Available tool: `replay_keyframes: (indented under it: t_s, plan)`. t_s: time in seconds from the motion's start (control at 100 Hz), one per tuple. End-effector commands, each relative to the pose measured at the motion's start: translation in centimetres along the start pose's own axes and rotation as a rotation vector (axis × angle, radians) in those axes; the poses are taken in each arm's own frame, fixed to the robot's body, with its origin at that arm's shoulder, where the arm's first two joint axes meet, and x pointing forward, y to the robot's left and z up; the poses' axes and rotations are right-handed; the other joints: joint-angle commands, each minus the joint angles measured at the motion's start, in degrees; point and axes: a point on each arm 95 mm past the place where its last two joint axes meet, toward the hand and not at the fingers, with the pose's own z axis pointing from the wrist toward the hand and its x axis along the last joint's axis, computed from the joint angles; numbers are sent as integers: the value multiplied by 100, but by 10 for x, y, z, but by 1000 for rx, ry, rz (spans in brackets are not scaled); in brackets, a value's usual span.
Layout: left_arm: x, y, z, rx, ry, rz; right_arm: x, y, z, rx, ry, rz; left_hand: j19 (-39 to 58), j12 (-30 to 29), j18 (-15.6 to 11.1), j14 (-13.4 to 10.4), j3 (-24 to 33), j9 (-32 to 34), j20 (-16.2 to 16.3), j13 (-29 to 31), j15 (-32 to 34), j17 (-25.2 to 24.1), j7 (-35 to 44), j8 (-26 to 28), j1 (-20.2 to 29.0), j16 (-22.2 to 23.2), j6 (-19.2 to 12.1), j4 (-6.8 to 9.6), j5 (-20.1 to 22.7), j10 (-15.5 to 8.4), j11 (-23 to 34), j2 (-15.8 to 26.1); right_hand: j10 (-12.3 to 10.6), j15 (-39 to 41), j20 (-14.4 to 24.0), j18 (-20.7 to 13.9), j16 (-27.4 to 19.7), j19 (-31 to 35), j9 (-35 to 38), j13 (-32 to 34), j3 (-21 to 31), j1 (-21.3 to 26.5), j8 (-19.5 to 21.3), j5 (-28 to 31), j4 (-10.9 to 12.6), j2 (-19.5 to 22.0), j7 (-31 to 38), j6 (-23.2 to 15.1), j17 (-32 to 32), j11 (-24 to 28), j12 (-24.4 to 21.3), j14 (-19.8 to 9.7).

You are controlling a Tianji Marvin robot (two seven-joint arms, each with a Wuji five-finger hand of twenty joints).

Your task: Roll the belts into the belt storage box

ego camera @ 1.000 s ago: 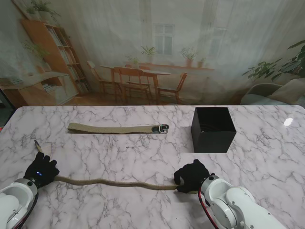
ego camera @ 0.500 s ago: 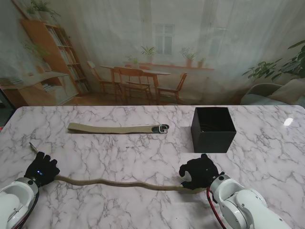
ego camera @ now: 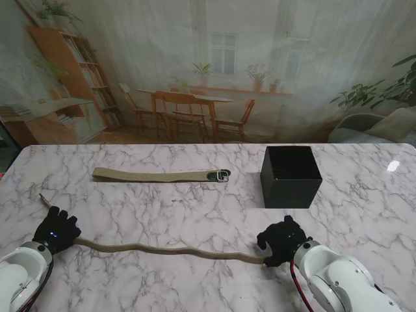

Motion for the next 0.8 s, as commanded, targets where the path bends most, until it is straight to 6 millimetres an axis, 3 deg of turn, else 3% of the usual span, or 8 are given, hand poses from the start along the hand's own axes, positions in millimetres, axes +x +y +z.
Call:
replay_keyframes:
  t_s: [0.0, 0.06, 0.15, 0.38, 0.56, 0.79]
  plan:
    - [2, 3, 1, -17, 4, -5, 4, -3, 5, 14, 12, -10, 51, 92, 56, 6, 56, 120, -2, 23, 68, -56, 58, -33, 285, 37, -55, 73, 151, 70, 68, 133, -234, 378, 115, -105, 225, 226, 429, 318, 358, 210, 211, 143, 122, -289, 228, -251, 161, 551, 396, -133]
    - [2, 3, 1, -17, 4, -7, 6, -3, 9, 21, 17, -14, 50, 92, 62, 5, 58, 114, -2, 21, 69, -57, 59, -32, 288, 38, -61, 74, 152, 72, 65, 135, -481, 610, 95, -157, 383, 355, 1112, 685, 622, 493, -159, 213, -383, -384, 612, -393, 355, 1281, 992, -286]
    - [2, 3, 1, -18, 4, -9, 10, -4, 14, 24, 22, 1, 45, 92, 63, 11, 55, 111, -4, 18, 68, -63, 57, -32, 287, 38, -58, 74, 147, 70, 63, 135, -593, 752, 73, -211, 470, 510, 1735, 974, 818, 1043, -852, 253, -646, -398, 1600, -694, 531, 1583, 1350, -359]
    - [-8, -1, 3, -1, 3, 6, 13, 4, 28, -51, 34, 27, 21, 94, 67, -1, 52, 122, -18, 18, 64, -68, 57, -30, 285, 36, -73, 75, 151, 68, 65, 135, -559, 987, 127, -262, 587, 769, 2386, 1422, 1076, 1489, -1010, 950, -686, 91, 2094, -1001, 784, 1692, 1204, -428]
    - [-18, -5, 12, 18, -11, -2, 10, 16, 39, -108, 17, 31, 2, 101, 54, -9, 52, 92, -27, -19, 60, -87, 58, -25, 291, 38, -48, 73, 132, 69, 68, 150, -535, 1088, 153, -298, 644, 869, 2442, 1478, 1120, 1581, -989, 1017, -681, 110, 2179, -1082, 842, 1722, 1184, -425]
    - [-7, 2, 21, -14, -4, -14, 6, 14, 55, -112, -7, 25, 1, 95, 72, 4, 17, 45, -31, -29, 55, -86, -175, -271, 233, 31, -31, 56, 85, 93, 63, 286, -568, 1137, 142, -298, 672, 896, 2364, 1435, 1058, 1537, -1019, 923, -703, 183, 2159, -1115, 826, 1620, 1102, -424]
